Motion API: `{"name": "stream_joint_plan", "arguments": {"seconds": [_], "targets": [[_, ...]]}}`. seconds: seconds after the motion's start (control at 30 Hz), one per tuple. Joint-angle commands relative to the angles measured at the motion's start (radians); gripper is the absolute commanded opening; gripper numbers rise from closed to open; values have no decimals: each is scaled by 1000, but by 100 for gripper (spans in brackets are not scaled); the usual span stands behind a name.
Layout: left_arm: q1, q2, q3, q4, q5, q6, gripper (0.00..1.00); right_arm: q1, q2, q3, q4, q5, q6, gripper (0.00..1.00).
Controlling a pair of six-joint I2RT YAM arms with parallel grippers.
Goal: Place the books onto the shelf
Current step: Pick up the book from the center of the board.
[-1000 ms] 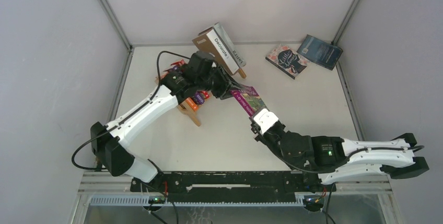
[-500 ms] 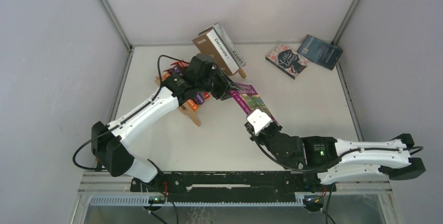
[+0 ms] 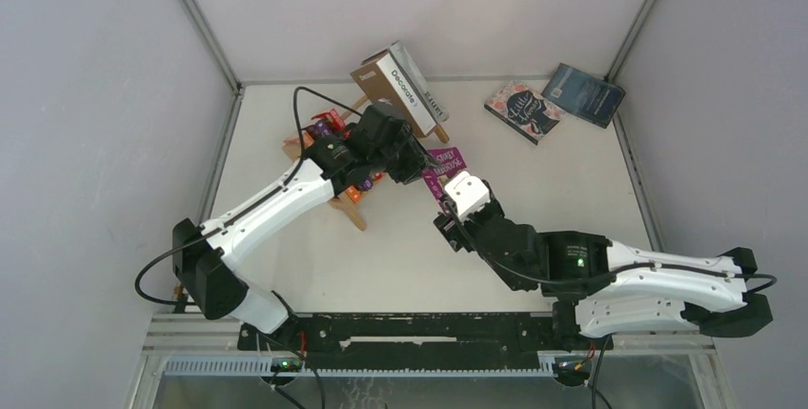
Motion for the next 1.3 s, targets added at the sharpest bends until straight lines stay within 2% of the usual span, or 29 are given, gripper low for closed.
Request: {"name": "stream_joint_plan", "arguments": {"seconds": [0.0,0.3,0.63,0.9,1.0,1.13,1.17,1.27], "targets": [[-20,-3,139,41,-59,15,0,-6,46,53,-24,-47,46,64],[-27,21,236,-33,-81,46,0,-49,148,83,-49,-28,60,66],[-37,2,256,-75,-104,76,0,-90,224,128,-72,4,36,66],[-45,-1,287,-103,-123,86,0,-146,242,128,-109,-49,47,63],[-49,-3,292,-103,-128,84,0,-160,250,128,-114,-64,60,57],[-56,-6,297,-104,-134,82,0,-176,261,129,-115,-88,71,44],[-55,-7,297,-104,-136,82,0,-179,261,128,-111,-92,70,38],[-59,-17,294,-104,-145,83,0,-188,250,119,-82,-112,60,10]]}}
